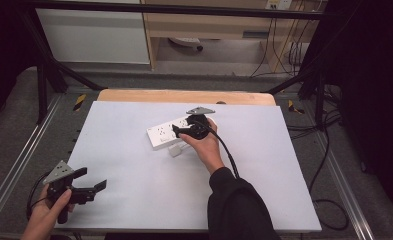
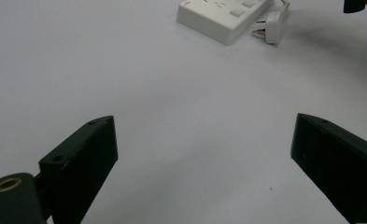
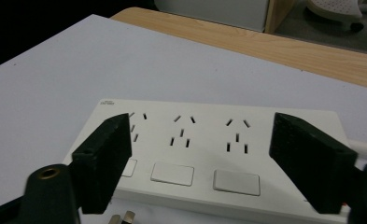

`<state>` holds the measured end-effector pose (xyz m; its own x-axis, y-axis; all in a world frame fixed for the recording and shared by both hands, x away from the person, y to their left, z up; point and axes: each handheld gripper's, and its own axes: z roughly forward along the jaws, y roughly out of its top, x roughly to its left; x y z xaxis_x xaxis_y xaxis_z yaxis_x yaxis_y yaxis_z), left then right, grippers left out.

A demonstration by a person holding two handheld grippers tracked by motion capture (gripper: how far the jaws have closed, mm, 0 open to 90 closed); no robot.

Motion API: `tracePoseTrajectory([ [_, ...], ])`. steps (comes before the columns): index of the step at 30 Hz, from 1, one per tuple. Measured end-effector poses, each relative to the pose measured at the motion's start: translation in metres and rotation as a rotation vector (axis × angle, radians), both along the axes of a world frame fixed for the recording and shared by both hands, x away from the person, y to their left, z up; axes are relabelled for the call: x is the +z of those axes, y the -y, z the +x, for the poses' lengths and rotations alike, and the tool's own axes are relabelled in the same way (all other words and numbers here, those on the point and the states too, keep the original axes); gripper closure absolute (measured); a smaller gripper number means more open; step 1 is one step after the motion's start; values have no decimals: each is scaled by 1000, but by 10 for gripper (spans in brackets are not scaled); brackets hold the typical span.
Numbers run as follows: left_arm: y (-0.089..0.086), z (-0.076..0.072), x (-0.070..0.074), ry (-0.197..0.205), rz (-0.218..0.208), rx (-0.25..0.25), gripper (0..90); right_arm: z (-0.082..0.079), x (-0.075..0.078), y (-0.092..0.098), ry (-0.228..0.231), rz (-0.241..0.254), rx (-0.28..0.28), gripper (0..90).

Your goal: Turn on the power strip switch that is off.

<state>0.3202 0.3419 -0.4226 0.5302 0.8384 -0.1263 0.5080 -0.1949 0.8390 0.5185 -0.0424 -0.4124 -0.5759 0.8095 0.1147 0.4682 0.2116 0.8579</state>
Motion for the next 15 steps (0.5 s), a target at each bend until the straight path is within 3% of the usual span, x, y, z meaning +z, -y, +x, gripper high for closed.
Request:
tracePoseTrajectory([
  [5, 0, 0, 0, -1, 1, -1, 74, 0, 4, 1, -18, -18, -20, 48],
  [15, 1, 0, 0, -1, 5, -3, 74, -6, 15, 9, -46, -7, 11, 36],
])
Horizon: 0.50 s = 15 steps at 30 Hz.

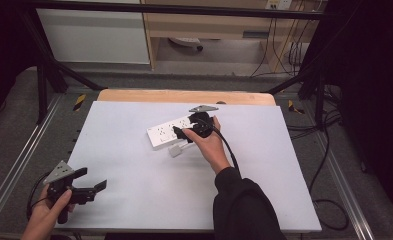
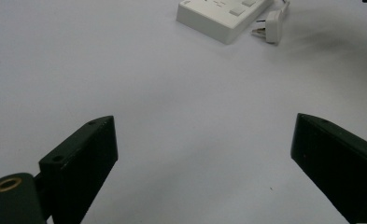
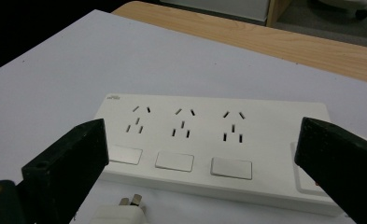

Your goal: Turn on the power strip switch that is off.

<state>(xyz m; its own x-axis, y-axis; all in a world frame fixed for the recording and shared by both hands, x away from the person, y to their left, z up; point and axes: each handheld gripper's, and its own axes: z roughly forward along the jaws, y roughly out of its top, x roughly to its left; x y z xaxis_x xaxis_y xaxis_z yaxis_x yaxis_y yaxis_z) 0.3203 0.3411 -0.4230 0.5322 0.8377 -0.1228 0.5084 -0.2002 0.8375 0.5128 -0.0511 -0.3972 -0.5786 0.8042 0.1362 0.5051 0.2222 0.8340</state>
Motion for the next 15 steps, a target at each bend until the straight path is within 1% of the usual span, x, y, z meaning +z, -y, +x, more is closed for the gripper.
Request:
tracePoseTrajectory([
  [10, 0, 0, 0, -1, 1, 1, 74, -6, 13, 8, 25, 8, 5, 47],
  [15, 0, 0, 0, -1, -1, 2, 74, -11, 22, 17, 47, 5, -1, 49],
])
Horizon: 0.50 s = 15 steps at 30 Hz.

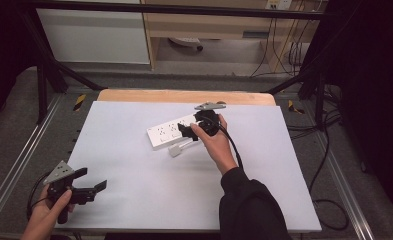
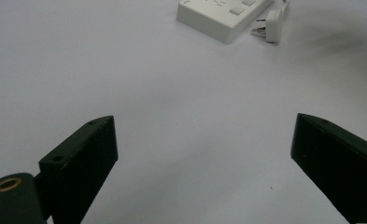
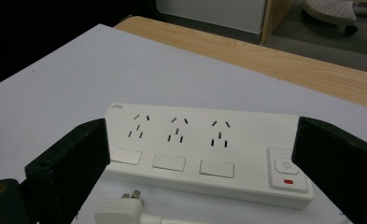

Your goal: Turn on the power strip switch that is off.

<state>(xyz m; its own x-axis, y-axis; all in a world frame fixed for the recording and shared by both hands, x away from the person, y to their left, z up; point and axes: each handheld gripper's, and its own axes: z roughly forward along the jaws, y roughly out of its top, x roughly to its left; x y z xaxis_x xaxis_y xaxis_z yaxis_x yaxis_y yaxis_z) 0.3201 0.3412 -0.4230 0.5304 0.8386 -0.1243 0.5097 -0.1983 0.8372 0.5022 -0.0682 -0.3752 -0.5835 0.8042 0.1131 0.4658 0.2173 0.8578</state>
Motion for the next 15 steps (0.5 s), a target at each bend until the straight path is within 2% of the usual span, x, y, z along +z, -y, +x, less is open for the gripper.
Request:
tracePoseTrajectory([
  [15, 0, 0, 0, -1, 4, 1, 74, -14, 14, 34, 42, 26, -30, 57],
])
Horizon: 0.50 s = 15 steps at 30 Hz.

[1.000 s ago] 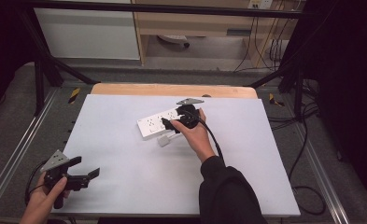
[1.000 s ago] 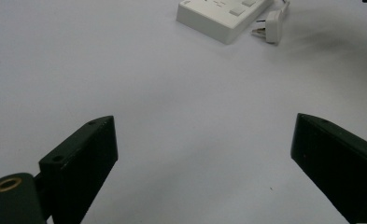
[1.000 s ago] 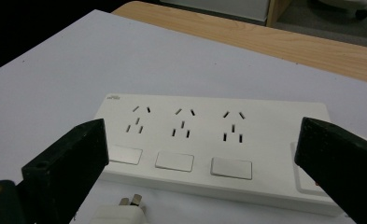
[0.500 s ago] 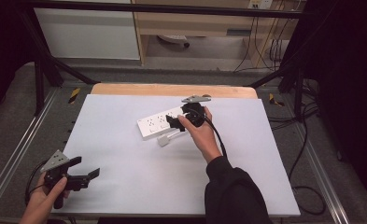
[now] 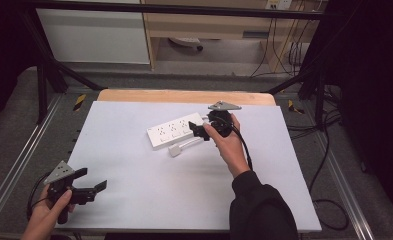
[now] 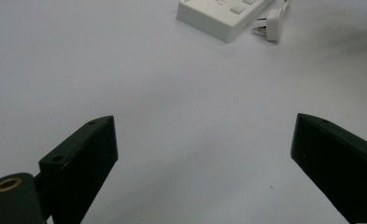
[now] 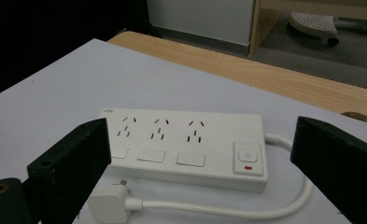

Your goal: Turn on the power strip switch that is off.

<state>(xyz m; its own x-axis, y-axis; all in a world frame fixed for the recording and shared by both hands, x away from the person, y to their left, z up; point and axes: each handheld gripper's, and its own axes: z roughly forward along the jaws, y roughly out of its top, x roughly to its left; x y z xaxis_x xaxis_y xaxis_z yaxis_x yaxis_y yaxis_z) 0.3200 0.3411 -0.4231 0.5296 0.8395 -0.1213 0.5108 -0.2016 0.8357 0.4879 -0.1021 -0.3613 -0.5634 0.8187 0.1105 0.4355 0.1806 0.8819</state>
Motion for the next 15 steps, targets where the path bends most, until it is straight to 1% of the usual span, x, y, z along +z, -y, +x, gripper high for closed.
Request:
tracePoseTrajectory([
  [7, 0, 0, 0, -1, 1, -1, 74, -8, 0, 15, 11, 7, -14, 59],
  [10, 0, 0, 0, -1, 0, -1, 74, -11, 1, 22, 23, 17, -21, 61],
  [15, 0, 0, 0, -2, 0, -1, 74, -20, 1, 34, 40, 15, -31, 62],
])
